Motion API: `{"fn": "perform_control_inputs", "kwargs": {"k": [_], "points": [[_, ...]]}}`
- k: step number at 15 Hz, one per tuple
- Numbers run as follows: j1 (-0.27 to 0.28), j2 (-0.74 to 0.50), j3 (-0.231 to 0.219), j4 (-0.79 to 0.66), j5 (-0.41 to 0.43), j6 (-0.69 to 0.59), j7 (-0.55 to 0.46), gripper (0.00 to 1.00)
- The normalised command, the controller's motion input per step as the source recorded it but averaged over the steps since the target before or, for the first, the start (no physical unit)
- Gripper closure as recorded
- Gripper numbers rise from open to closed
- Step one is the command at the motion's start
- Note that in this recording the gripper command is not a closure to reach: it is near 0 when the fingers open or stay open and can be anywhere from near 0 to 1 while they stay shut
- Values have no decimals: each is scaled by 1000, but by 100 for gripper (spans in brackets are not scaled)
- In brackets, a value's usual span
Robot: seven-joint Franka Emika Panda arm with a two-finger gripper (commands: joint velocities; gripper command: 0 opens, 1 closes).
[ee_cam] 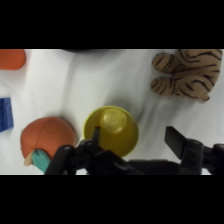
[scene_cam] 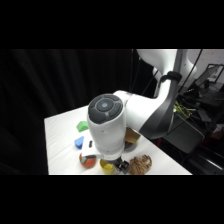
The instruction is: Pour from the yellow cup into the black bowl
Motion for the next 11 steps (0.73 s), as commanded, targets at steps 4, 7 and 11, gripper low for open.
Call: {"fn": "perform_control_inputs", "kwargs": {"k": [4, 7, 11], "points": [[-134, -463, 112, -130, 159, -265, -189, 0], [-189, -502, 116, -216, 247, -129, -253, 0], [-177, -385, 80, -247, 233, -45, -222, 0]]}}
